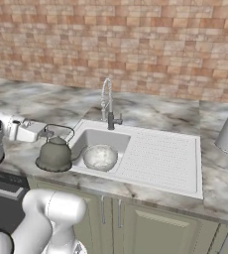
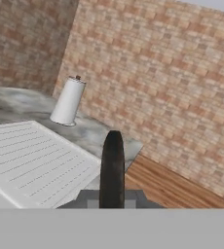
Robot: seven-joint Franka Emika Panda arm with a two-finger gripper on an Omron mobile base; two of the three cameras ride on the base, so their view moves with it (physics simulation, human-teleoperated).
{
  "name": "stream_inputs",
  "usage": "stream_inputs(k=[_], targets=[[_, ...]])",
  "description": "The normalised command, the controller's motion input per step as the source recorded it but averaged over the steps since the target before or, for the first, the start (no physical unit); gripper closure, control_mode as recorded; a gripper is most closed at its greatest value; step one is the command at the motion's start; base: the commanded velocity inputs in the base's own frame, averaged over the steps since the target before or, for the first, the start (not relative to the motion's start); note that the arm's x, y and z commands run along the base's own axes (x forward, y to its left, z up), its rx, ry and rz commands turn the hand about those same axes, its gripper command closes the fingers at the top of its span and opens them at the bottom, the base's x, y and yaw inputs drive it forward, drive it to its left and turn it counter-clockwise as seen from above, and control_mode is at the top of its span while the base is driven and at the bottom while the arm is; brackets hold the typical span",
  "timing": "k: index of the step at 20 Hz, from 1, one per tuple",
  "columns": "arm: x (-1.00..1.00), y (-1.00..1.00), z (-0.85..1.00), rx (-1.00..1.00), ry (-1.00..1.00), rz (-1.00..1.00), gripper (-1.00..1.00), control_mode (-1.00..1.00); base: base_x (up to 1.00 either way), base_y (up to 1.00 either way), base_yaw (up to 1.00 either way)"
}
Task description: Open the cabinet, pick the kettle from the cabinet, and place it in the sink.
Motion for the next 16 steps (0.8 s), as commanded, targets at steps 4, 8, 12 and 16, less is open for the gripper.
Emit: stream_inputs(k=[4, 8, 12, 16], targets=[[0.4, 0.08, -0.26, 0.0, 0.0, -0.04, 1.0, -1.0, 0.0, 0.0, 0.0], [0.41, 0.0, -0.23, 0.0, 0.0, -0.05, 1.0, -1.0, 0.0, 0.0, 0.0], [0.4, 0.0, -0.19, 0.0, 0.0, -0.06, 1.0, -1.0, 0.0, 0.0, 0.0], [0.39, 0.0, -0.12, -0.01, 0.0, -0.06, 1.0, -1.0, 0.0, 0.0, 0.0]])
